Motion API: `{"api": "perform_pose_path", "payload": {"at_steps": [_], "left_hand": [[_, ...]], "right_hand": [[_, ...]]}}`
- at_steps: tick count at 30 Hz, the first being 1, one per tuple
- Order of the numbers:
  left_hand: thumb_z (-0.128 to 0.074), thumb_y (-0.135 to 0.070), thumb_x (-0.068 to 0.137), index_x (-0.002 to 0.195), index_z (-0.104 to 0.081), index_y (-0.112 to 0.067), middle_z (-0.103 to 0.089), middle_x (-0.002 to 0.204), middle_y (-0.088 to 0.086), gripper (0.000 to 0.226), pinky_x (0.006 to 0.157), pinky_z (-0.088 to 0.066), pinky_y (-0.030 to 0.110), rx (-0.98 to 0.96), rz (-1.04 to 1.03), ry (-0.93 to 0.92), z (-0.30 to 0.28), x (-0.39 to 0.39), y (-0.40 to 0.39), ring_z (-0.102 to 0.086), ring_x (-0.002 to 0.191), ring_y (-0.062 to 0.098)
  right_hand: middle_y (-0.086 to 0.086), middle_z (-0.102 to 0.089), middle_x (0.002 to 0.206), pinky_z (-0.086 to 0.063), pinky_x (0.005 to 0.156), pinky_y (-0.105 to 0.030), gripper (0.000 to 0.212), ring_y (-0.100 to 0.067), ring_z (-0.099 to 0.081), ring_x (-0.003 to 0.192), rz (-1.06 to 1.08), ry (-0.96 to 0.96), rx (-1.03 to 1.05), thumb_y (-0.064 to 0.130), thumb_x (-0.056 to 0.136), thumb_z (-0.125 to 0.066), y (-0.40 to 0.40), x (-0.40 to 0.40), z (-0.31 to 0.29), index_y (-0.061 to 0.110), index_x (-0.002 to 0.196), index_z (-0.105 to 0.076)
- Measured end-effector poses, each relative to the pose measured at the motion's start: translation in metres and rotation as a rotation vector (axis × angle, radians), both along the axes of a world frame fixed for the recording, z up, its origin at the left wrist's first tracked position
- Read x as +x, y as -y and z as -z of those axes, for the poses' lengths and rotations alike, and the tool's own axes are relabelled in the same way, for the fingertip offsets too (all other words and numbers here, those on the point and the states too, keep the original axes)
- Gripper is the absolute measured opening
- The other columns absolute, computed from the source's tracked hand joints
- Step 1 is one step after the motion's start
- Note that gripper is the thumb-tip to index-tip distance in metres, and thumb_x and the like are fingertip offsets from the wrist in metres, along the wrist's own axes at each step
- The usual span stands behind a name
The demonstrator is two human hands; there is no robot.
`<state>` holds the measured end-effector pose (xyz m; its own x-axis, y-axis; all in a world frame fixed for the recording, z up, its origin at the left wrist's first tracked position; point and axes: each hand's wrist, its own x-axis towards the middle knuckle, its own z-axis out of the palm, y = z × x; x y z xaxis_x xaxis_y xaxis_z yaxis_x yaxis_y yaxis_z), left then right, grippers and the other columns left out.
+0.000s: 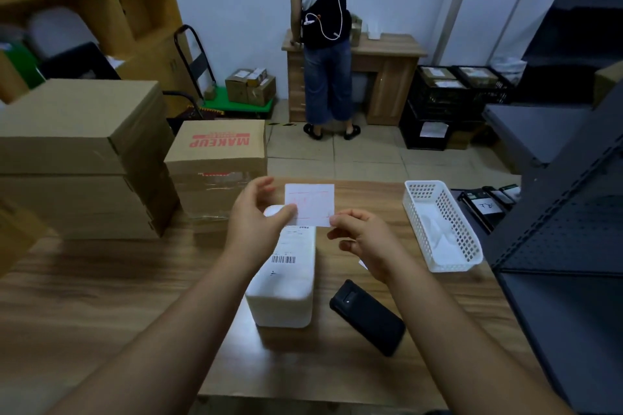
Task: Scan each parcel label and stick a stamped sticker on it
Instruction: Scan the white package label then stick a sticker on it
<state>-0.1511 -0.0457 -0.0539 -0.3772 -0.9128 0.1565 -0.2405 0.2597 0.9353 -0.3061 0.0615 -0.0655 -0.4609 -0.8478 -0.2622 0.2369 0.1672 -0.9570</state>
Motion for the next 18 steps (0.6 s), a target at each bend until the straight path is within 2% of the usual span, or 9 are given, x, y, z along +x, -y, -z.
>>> {"api": "perform_pose_path", "payload": {"at_steps": [3, 4, 5, 8, 11, 13, 15, 18], "left_hand": [[-0.073, -0.027, 0.083, 0.117, -0.066, -0.023, -0.054, 0.129, -0.004, 0.035, 0.099, -0.035, 0.034, -0.641, 0.076, 0.210, -0.001, 0.006, 0.003, -0.044, 0.124, 0.015], [-0.070, -0.031, 0.084, 0.113, -0.069, -0.022, -0.056, 0.128, -0.003, 0.031, 0.099, -0.035, 0.037, -0.752, 0.137, 0.240, 0.000, 0.006, 0.004, -0.045, 0.125, 0.018], [-0.066, -0.037, 0.084, 0.111, -0.070, -0.021, -0.059, 0.126, -0.004, 0.031, 0.098, -0.036, 0.040, -0.786, 0.201, 0.265, 0.001, 0.006, 0.004, -0.047, 0.125, 0.019], [-0.069, -0.042, 0.084, 0.112, -0.071, -0.025, -0.064, 0.120, -0.015, 0.033, 0.100, -0.042, 0.045, -0.630, 0.295, 0.288, 0.000, 0.006, 0.000, -0.052, 0.121, 0.007], [-0.078, -0.033, 0.082, 0.114, -0.072, -0.027, -0.065, 0.113, -0.020, 0.033, 0.098, -0.047, 0.028, -0.452, 0.312, 0.164, -0.001, 0.010, -0.003, -0.057, 0.109, -0.006], [-0.078, -0.034, 0.082, 0.116, -0.070, -0.030, -0.064, 0.116, -0.018, 0.035, 0.097, -0.047, 0.022, -0.443, 0.339, 0.139, -0.004, 0.012, -0.006, -0.057, 0.113, -0.002], [-0.077, -0.034, 0.082, 0.117, -0.069, -0.031, -0.060, 0.120, -0.017, 0.035, 0.098, -0.043, 0.019, -0.473, 0.339, 0.140, -0.007, 0.014, -0.008, -0.054, 0.117, 0.000], [-0.075, -0.031, 0.083, 0.118, -0.068, -0.028, -0.053, 0.127, -0.020, 0.036, 0.096, -0.034, 0.007, -0.530, 0.335, 0.158, -0.013, 0.014, -0.009, -0.046, 0.120, -0.005]], "right_hand": [[-0.003, -0.070, 0.084, -0.044, 0.069, -0.028, 0.013, -0.019, -0.063, 0.082, 0.047, -0.045, 0.007, 0.006, 0.088, -0.065, 0.002, 0.000, 0.000, 0.014, 0.077, -0.063], [-0.003, -0.070, 0.084, -0.045, 0.069, -0.028, 0.013, -0.018, -0.064, 0.083, 0.044, -0.065, 0.003, 0.007, 0.088, -0.065, 0.003, 0.001, -0.001, 0.014, 0.077, -0.064], [-0.003, -0.070, 0.084, -0.046, 0.070, -0.029, 0.012, -0.017, -0.065, 0.083, 0.030, -0.084, -0.009, 0.007, 0.087, -0.066, 0.003, 0.002, -0.002, 0.014, 0.077, -0.065], [-0.002, -0.069, 0.084, -0.049, 0.075, -0.031, 0.011, -0.015, -0.063, 0.083, -0.030, -0.096, -0.084, 0.005, 0.087, -0.067, 0.002, 0.006, -0.007, 0.013, 0.078, -0.068], [-0.001, -0.069, 0.084, -0.052, 0.079, -0.031, 0.010, -0.015, -0.062, 0.082, -0.070, -0.074, -0.161, 0.006, 0.085, -0.069, -0.001, 0.009, -0.013, 0.013, 0.077, -0.068], [-0.005, -0.069, 0.088, -0.053, 0.080, -0.031, 0.007, -0.017, -0.062, 0.083, -0.093, -0.065, -0.189, 0.008, 0.084, -0.069, -0.002, 0.011, -0.017, 0.011, 0.079, -0.068], [-0.007, -0.068, 0.089, -0.053, 0.082, -0.034, 0.011, -0.019, -0.062, 0.085, -0.098, -0.055, -0.211, 0.002, 0.089, -0.064, -0.003, 0.013, -0.020, 0.009, 0.081, -0.066], [-0.004, -0.069, 0.088, -0.055, 0.088, -0.038, 0.014, -0.021, -0.064, 0.087, -0.122, -0.073, -0.229, 0.000, 0.091, -0.061, -0.004, 0.016, -0.024, 0.009, 0.081, -0.067]]}}
